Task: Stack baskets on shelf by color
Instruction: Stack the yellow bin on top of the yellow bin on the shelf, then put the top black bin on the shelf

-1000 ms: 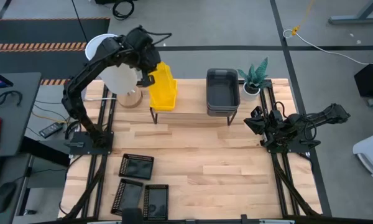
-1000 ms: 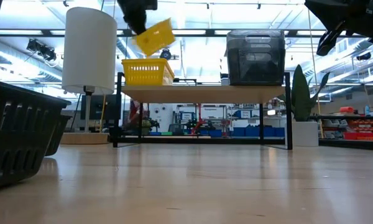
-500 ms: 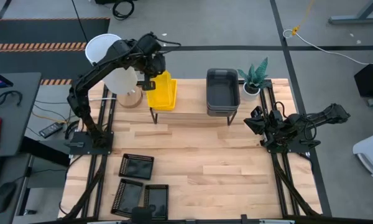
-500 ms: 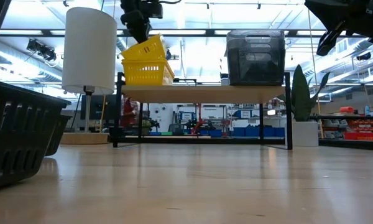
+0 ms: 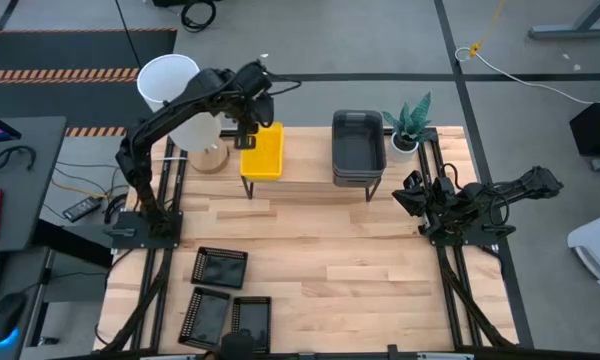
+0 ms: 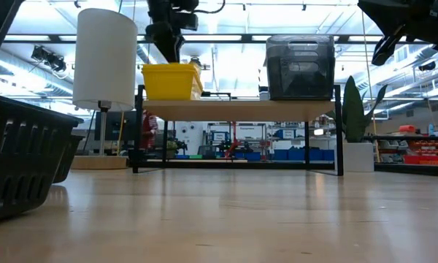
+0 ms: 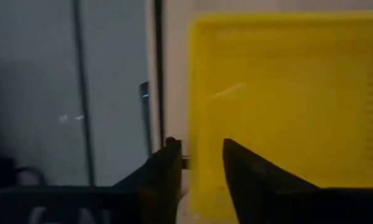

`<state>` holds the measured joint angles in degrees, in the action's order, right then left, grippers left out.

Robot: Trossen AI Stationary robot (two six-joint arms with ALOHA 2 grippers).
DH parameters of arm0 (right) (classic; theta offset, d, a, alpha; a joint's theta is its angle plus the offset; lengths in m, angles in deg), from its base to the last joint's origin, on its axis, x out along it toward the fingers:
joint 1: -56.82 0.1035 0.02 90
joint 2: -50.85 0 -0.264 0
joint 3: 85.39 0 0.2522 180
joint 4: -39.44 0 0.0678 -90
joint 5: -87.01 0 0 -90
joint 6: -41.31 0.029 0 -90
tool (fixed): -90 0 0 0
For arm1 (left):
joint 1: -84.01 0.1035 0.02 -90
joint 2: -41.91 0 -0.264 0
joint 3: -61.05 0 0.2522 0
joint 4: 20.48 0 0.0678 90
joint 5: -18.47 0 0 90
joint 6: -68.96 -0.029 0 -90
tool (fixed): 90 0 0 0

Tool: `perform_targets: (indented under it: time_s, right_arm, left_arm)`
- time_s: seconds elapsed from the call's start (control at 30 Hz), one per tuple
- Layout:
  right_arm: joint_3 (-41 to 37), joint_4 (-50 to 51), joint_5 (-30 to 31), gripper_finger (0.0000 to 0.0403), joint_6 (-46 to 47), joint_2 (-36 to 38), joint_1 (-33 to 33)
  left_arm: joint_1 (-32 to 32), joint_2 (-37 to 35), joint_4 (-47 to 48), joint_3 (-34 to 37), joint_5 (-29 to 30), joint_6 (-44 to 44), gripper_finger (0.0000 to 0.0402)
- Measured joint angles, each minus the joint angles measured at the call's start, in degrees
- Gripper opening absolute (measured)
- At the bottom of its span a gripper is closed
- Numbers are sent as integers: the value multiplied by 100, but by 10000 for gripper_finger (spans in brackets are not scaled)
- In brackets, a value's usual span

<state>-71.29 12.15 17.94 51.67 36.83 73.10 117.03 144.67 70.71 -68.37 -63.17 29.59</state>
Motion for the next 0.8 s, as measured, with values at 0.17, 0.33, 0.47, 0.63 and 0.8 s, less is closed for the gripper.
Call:
perform_targets:
  time_s: [0.17,0.33,0.47,0.63,0.8]
  right_arm:
    - [0,-1,0,16,-1,0,1]
    - [0,1,0,16,1,1,1]
    - [0,-1,0,16,0,1,0]
    - [0,1,0,16,0,0,-1]
    - [0,0,0,16,0,1,1]
  left_arm:
    - [-121,-245,-327,4,362,337,173]
    - [-110,-611,-288,4,-712,937,175]
    - [-257,-925,16,-7,-2734,1500,155]
    - [-836,-861,860,-2,-3476,1897,129]
    - [-1718,-715,1200,429,-3307,2362,119]
